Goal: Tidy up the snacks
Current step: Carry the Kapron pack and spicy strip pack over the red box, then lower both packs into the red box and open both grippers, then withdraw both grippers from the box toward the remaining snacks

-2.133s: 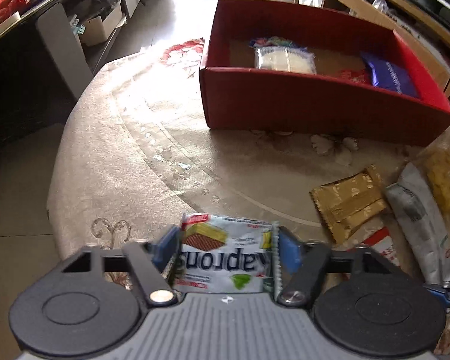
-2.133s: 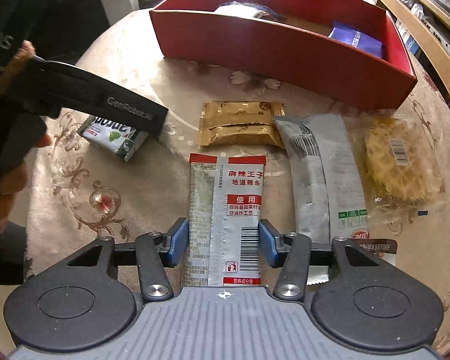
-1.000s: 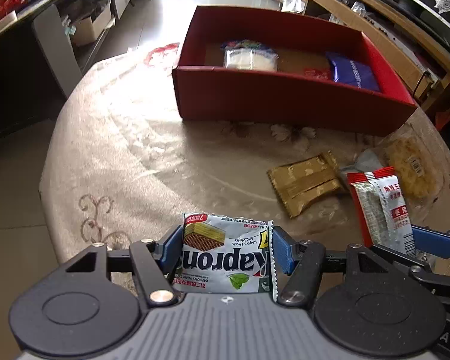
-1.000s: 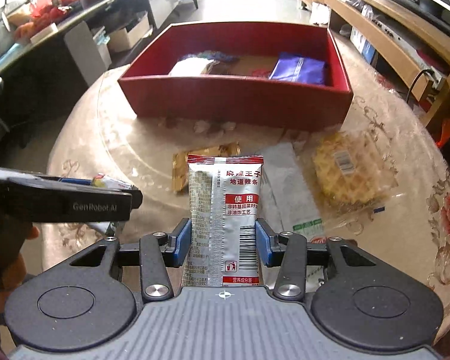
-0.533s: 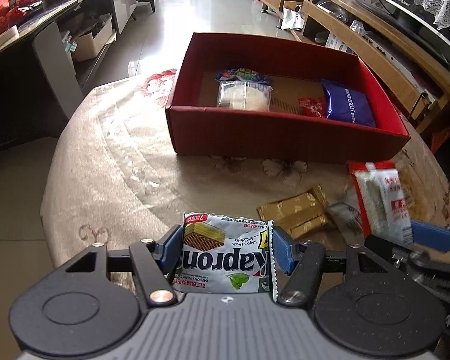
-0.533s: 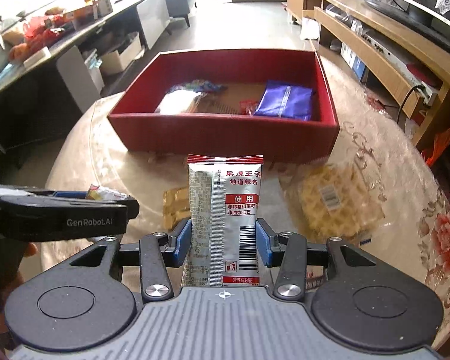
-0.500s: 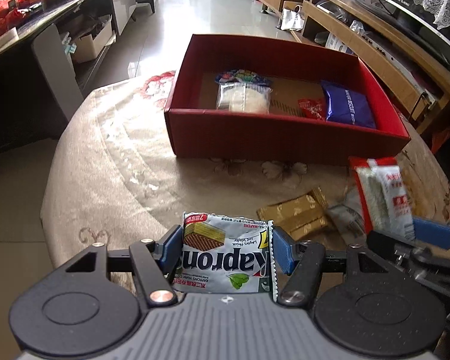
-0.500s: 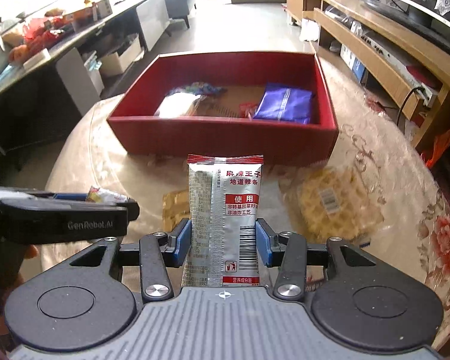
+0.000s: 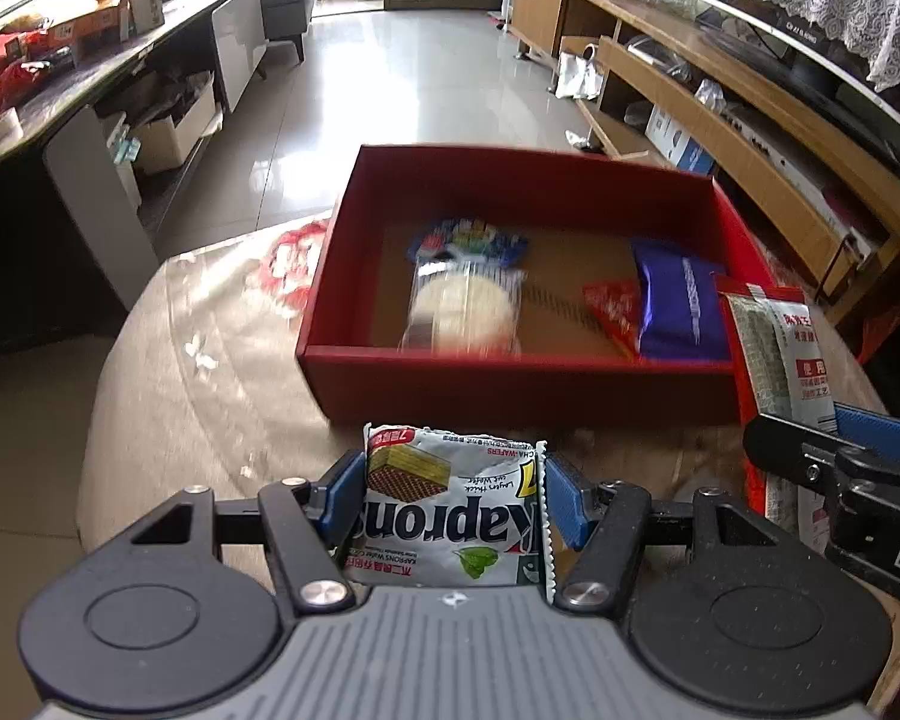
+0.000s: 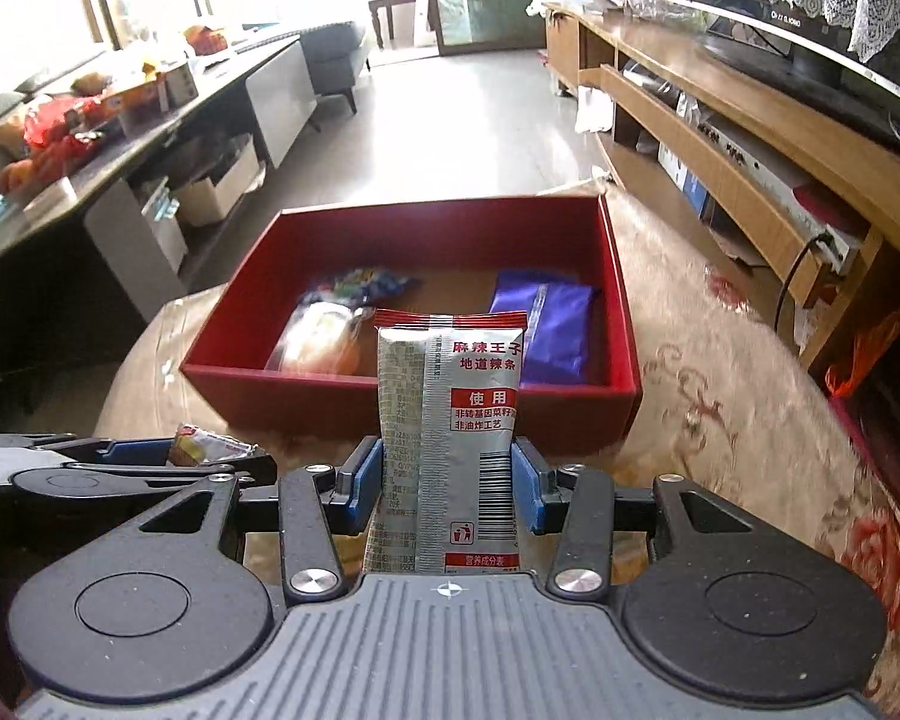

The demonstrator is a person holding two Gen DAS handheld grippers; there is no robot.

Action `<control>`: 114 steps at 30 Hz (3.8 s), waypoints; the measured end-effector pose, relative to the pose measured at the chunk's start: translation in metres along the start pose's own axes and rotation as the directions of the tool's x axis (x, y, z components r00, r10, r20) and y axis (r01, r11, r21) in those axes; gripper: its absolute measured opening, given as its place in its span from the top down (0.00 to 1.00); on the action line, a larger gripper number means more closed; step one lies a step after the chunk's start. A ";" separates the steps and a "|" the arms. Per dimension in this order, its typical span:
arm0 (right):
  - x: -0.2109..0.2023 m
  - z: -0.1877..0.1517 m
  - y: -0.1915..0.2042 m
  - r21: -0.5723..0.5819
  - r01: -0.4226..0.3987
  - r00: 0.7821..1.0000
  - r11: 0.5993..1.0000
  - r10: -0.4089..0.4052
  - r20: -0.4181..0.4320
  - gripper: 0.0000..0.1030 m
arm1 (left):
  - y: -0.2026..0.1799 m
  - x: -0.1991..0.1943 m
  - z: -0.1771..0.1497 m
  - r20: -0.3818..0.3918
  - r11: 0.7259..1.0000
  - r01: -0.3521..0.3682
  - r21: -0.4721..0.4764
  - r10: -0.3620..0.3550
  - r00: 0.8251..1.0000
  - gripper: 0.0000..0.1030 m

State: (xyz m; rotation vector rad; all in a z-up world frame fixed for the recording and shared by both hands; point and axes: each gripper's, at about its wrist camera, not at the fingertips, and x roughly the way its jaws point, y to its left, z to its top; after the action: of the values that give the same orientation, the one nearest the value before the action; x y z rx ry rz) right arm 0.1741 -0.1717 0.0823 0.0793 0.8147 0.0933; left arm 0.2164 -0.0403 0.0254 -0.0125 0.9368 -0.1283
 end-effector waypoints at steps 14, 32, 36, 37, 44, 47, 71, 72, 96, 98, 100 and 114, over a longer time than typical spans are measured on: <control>0.007 0.032 -0.015 0.025 0.019 0.999 1.000 -0.020 0.049 0.49 | -0.010 0.008 0.033 0.028 1.000 0.006 0.009 -0.007 1.000 0.42; 0.024 0.060 -0.022 0.026 0.038 0.996 0.999 -0.040 0.080 0.48 | -0.012 0.021 0.068 0.065 1.000 -0.005 -0.015 0.006 0.998 0.42; 0.033 0.065 -0.025 0.028 0.045 0.996 0.999 -0.047 0.075 0.48 | -0.014 0.027 0.075 0.062 1.000 -0.005 -0.019 0.006 0.998 0.42; 0.034 0.066 -0.025 0.030 0.046 0.996 0.998 -0.048 0.074 0.48 | -0.015 0.028 0.077 0.064 1.000 -0.006 -0.019 0.008 0.998 0.42; 0.042 0.072 -0.025 0.027 0.049 0.996 0.998 -0.051 0.076 0.48 | -0.014 0.037 0.087 0.070 0.999 -0.015 -0.033 0.017 0.997 0.42; 0.045 0.074 -0.025 0.024 0.051 0.996 0.998 -0.052 0.073 0.48 | -0.014 0.042 0.091 0.069 0.999 -0.022 -0.038 0.024 0.997 0.42; 0.090 0.078 -0.020 -0.009 0.055 0.998 0.998 -0.055 -0.014 0.48 | -0.019 0.076 0.096 0.024 0.997 -0.066 -0.029 0.067 0.997 0.42; 0.092 0.077 -0.019 -0.011 0.056 0.998 0.998 -0.056 -0.018 0.48 | -0.020 0.077 0.095 0.022 0.997 -0.070 -0.027 0.071 0.997 0.42; 0.095 0.075 -0.020 -0.004 0.061 0.998 0.998 -0.061 -0.026 0.41 | -0.017 0.075 0.096 0.016 0.996 -0.075 -0.039 0.076 0.997 0.37; 0.094 0.076 -0.020 -0.001 0.063 0.998 0.998 -0.063 -0.019 0.39 | -0.017 0.073 0.096 0.020 0.996 -0.075 -0.048 0.076 0.997 0.36; 0.092 0.076 -0.021 0.002 0.064 0.998 0.998 -0.064 -0.013 0.38 | -0.017 0.072 0.096 0.023 0.996 -0.073 -0.049 0.075 0.997 0.35; 0.072 0.073 -0.025 0.027 0.087 0.996 0.996 -0.087 0.018 0.32 | -0.019 0.051 0.088 0.034 0.997 -0.044 -0.066 0.046 0.998 0.33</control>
State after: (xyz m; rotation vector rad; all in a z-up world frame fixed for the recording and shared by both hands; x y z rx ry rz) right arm 0.2783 -0.1910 0.0775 0.0692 0.7988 -0.0005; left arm 0.3150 -0.0692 0.0378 -0.0533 0.9053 -0.0555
